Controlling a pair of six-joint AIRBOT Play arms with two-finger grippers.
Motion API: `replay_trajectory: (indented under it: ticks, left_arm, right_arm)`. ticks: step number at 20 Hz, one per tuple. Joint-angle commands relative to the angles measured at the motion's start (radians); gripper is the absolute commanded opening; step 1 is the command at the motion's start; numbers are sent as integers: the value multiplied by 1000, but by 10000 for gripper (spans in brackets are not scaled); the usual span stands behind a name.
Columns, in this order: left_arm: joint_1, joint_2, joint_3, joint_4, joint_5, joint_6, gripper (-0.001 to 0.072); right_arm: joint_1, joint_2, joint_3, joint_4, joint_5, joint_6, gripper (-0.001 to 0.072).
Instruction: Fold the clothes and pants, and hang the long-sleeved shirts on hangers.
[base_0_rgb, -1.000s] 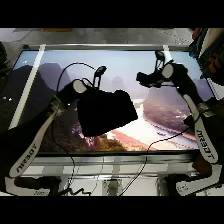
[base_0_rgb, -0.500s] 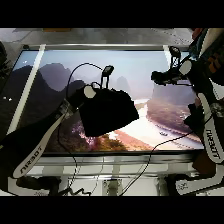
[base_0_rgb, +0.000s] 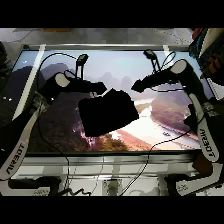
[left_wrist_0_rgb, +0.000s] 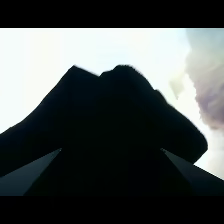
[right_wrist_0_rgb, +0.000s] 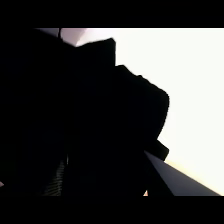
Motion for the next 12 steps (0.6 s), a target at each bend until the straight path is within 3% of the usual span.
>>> replay_trajectory:
  ticks: [1, 7, 12]
  left_arm:
    - [55, 6, 1, 8, -114, 0, 710]
    - [79, 6, 1, 7, -116, 0, 710]
    - [79, 6, 1, 8, -115, 0, 710]
  right_arm:
    - [102, -59, 0, -133, 16, -23, 536]
    - [196, -122, 0, -244, 0, -23, 535]
    - [200, -151, 1, -347, -59, 84, 534]
